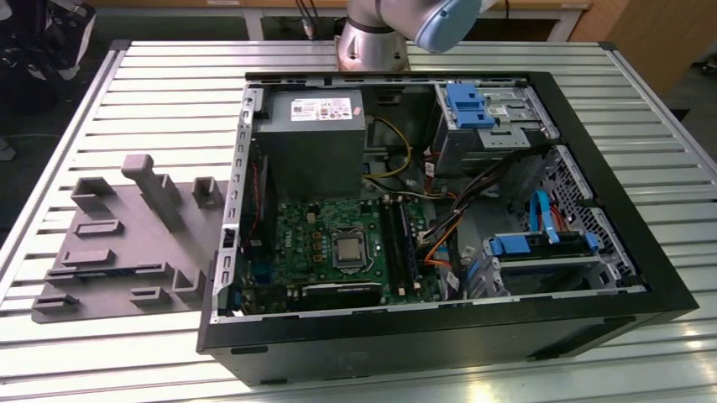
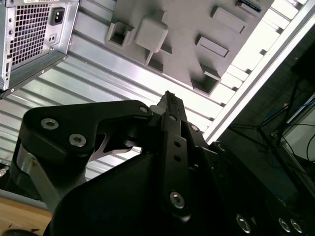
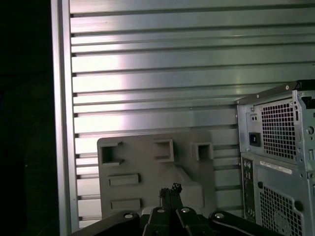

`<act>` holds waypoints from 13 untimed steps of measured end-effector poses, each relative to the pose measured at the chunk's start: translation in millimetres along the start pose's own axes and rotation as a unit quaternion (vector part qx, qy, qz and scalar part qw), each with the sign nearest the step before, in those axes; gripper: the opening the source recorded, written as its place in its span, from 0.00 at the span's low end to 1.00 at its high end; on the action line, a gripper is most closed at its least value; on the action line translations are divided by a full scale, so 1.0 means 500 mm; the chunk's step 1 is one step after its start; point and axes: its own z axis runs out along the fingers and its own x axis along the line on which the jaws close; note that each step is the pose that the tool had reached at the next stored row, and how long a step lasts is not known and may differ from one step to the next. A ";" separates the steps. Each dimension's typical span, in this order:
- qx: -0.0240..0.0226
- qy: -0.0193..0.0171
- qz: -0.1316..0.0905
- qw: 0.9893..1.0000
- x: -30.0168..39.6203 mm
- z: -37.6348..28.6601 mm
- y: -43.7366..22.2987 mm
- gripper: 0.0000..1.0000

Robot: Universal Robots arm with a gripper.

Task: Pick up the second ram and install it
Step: 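Reach for the second ram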

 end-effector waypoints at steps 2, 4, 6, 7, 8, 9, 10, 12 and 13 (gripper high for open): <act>0.000 0.000 0.000 1.000 0.005 0.000 0.000 0.11; 0.000 0.000 0.000 1.000 0.010 0.000 -0.001 0.11; 0.000 0.000 0.000 1.000 0.013 0.000 -0.001 0.11; 0.000 0.000 0.000 1.000 0.015 0.000 -0.001 0.11; 0.000 0.000 0.000 1.000 0.017 0.001 -0.001 0.11; 0.000 0.000 0.000 1.000 0.019 0.001 -0.002 0.11; 0.000 0.000 0.000 1.000 0.021 0.001 -0.002 0.11; 0.000 0.000 0.000 1.000 0.025 0.002 -0.003 0.11; 0.000 0.000 0.000 1.000 0.026 0.002 -0.004 0.11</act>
